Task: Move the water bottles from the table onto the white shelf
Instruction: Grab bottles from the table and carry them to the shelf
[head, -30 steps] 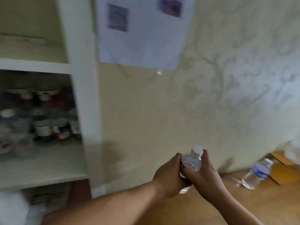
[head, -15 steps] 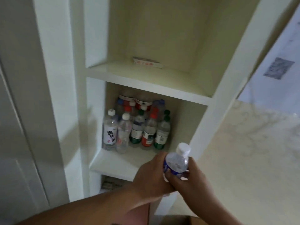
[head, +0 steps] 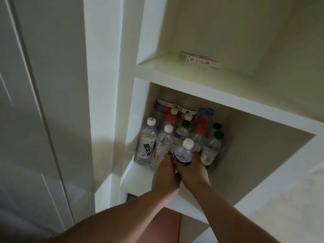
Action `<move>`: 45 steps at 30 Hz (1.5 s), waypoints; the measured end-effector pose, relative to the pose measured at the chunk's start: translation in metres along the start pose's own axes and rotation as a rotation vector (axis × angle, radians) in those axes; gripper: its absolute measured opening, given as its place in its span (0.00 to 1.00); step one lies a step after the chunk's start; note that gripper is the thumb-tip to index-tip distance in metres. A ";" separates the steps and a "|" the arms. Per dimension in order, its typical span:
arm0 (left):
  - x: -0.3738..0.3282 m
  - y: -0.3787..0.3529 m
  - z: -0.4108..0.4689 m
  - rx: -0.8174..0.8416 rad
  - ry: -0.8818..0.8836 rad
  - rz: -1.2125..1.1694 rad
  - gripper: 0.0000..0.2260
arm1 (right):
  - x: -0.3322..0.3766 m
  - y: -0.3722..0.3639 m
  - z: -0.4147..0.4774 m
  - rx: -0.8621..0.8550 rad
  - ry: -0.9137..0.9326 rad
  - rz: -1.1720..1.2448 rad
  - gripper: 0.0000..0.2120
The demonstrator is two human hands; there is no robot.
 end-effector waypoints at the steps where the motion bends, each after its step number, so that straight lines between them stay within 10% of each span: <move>1: 0.002 0.002 0.004 0.011 0.005 0.015 0.08 | 0.000 -0.006 0.004 -0.004 -0.006 -0.002 0.21; 23: 0.003 -0.001 0.022 0.021 0.061 0.104 0.11 | -0.006 -0.008 0.021 0.083 -0.061 0.047 0.35; 33: -0.051 0.001 -0.020 -0.031 -0.121 -0.079 0.05 | 0.021 0.045 -0.038 -0.013 0.148 0.055 0.10; 37: -0.101 -0.005 -0.071 0.080 -0.246 -0.430 0.16 | 0.012 0.097 -0.087 -0.090 0.307 0.033 0.10; 45: -0.160 -0.161 -0.153 0.478 -0.491 -0.016 0.04 | -0.115 0.259 -0.171 -0.274 0.092 -0.058 0.07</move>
Point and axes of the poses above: each hand's wrist, its own z-axis towards the middle knuckle, its own y-axis out of the back of the hand, x = y × z, the point moved 1 cm from there along z, towards the middle knuckle, and after that the axes turned 6 degrees about z, right-handed, at the moved point
